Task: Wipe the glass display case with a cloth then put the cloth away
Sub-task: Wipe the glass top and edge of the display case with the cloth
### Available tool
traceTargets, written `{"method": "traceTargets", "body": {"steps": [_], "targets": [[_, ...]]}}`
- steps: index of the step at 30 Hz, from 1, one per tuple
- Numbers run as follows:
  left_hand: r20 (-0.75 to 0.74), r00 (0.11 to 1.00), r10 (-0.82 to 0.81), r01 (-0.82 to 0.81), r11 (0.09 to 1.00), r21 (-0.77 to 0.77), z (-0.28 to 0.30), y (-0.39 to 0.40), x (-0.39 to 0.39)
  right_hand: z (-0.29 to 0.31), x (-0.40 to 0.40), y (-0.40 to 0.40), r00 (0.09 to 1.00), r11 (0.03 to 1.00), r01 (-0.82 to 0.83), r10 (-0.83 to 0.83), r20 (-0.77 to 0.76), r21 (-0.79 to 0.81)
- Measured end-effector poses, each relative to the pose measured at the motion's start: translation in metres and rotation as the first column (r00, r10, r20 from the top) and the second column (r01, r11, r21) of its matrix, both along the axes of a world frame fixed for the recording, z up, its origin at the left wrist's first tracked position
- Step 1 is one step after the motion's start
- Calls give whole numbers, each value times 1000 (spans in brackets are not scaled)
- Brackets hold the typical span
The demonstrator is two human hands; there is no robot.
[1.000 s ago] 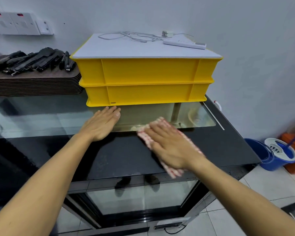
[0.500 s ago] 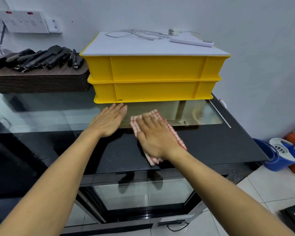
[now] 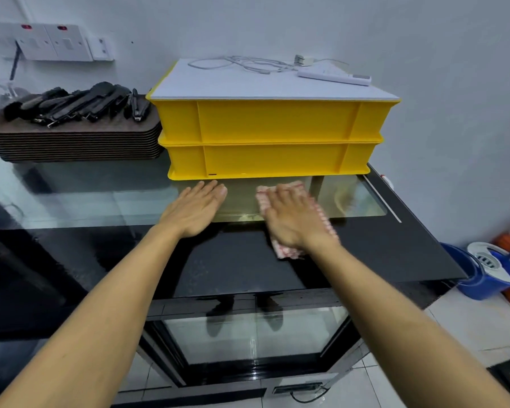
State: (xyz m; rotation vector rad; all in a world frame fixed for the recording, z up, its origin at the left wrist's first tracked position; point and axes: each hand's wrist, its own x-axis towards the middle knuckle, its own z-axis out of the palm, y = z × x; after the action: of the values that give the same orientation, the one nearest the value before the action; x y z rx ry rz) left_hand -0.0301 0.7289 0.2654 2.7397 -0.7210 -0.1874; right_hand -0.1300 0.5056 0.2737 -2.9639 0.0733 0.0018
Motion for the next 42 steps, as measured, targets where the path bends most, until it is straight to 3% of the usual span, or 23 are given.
{"method": "traceTargets", "body": {"steps": [4,8,10,13,15,17,22,26,29,32,34,36,39,42], "targets": [[-13,1000,13,-13,1000,-25,-1,1,2,-7,-45,52,970,970,-242,242,5,4],[3,1000,10,-10,999,-34,-3,1,2,-6,-101,-3,950,951,-310,310,26,-16],[7,1000,5,-5,1000,-31,-3,1,2,-4,-106,-48,975,974,-223,223,11,-42],[14,1000,3,-3,1000,-19,-2,0,-1,-4,-85,-110,998,998,54,-54,-17,-38],[19,1000,5,-5,1000,-12,-1,-1,-2,-4,-61,-114,969,969,246,-246,-6,-14],[20,1000,6,-6,1000,-4,-2,-1,-1,-4,-39,-79,961,961,277,-277,5,2],[20,1000,0,0,1000,8,-4,0,2,-6,-46,38,995,994,-99,98,26,44],[30,1000,-3,3,1000,3,-7,2,5,-4,-100,18,963,965,-262,260,65,21],[37,999,-3,3,1000,6,-7,2,5,-4,-112,-55,984,982,-171,175,47,-80],[30,1000,5,-5,1000,-2,-6,2,2,-3,-90,-121,995,994,97,-98,-5,-44],[28,1000,5,-5,1000,-9,-5,1,2,-1,-60,-132,965,965,262,-261,-14,8],[29,1000,2,-1,1000,-8,-4,1,1,-3,-25,-110,948,948,319,-319,11,-8],[34,999,4,-4,1000,-7,-5,1,2,-4,7,-40,980,980,201,-201,10,12],[24,1000,20,-19,1000,-23,-5,1,2,-7,-19,27,999,999,-33,32,8,40]]}}
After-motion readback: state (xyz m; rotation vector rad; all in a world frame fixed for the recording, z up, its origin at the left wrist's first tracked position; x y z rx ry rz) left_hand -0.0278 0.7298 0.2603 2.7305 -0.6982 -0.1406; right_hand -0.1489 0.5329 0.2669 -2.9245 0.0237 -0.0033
